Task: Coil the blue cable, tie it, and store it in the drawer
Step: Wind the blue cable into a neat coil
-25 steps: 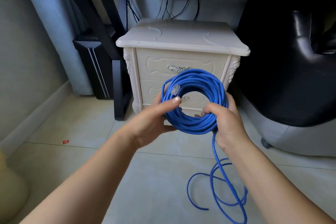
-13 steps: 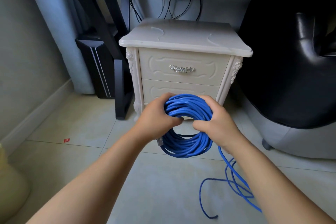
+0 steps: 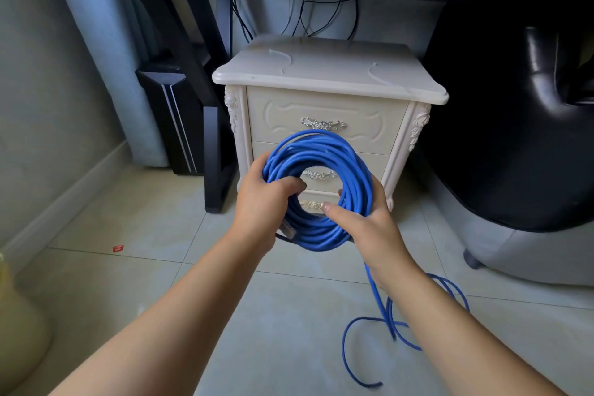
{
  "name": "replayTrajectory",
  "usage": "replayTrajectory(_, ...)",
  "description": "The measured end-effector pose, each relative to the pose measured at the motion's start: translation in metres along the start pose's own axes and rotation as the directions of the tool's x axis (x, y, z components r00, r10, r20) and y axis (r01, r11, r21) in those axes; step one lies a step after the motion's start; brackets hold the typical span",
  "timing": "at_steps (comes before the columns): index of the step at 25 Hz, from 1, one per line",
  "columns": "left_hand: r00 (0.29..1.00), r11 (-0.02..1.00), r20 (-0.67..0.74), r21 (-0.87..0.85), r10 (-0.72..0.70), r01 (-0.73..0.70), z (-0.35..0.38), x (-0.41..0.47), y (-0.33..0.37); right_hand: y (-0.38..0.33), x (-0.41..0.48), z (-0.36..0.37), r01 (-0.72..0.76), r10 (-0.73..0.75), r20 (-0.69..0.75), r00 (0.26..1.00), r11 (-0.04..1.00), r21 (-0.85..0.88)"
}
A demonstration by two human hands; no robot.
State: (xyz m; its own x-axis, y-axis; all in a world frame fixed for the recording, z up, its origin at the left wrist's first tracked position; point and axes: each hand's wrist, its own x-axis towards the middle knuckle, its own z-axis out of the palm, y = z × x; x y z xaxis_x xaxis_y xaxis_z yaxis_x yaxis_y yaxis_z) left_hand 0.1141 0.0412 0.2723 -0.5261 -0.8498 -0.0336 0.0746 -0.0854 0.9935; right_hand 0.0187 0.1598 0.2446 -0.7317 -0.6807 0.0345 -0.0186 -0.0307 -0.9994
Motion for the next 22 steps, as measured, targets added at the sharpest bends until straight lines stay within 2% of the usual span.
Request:
replayTrajectory(4,0.992,0.975,-0.026,-0.187,-0.127,0.12,0.01,-0.006,-0.007,0.006,0.002,0.009,-0.084,0.104,-0.103,0.989,0.979,0.185)
replayTrajectory(6,0.986,0.962,0.013,-0.219,-0.164,0.162,0.013,-0.01,-0.009,0.003,0.005,0.005,-0.094,0.122,-0.144,0.982,0.978,0.187)
replayTrajectory(8,0.977,0.961,0.07,-0.182,-0.199,0.209,0.013,-0.011,-0.008,0.001,0.006,-0.001,-0.097,0.121,-0.17,0.978,0.984,0.148)
replayTrajectory(11,0.957,0.973,0.181,-0.001,-0.225,0.229,0.004,-0.006,-0.003,-0.002,0.011,-0.008,-0.08,0.101,-0.183,0.978,0.99,0.115)
replayTrajectory(13,0.963,0.99,0.239,0.097,-0.126,0.106,-0.003,0.0,0.002,-0.008,0.013,-0.014,-0.008,0.009,-0.146,0.989,1.0,0.007)
replayTrajectory(15,0.955,0.966,0.293,0.233,0.037,-0.109,-0.009,0.004,0.006,-0.013,0.012,-0.019,0.099,-0.107,-0.028,0.994,0.974,-0.202)
replayTrajectory(16,0.932,0.914,0.348,0.34,0.098,-0.223,-0.011,0.004,0.007,-0.016,0.01,-0.019,0.152,-0.143,0.053,0.988,0.941,-0.301)
replayTrajectory(18,0.872,0.74,0.468,0.534,0.144,-0.41,-0.013,0.002,0.006,-0.016,0.008,-0.018,0.232,-0.17,0.178,0.969,0.872,-0.431)
replayTrajectory(20,0.852,0.651,0.508,0.606,0.126,-0.457,-0.012,-0.002,0.003,-0.016,0.007,-0.018,0.259,-0.168,0.226,0.96,0.842,-0.474)
replayTrajectory(22,0.865,0.652,0.485,0.615,0.13,-0.443,-0.01,-0.005,0.002,-0.016,0.007,-0.02,0.277,-0.178,0.246,0.953,0.84,-0.466)
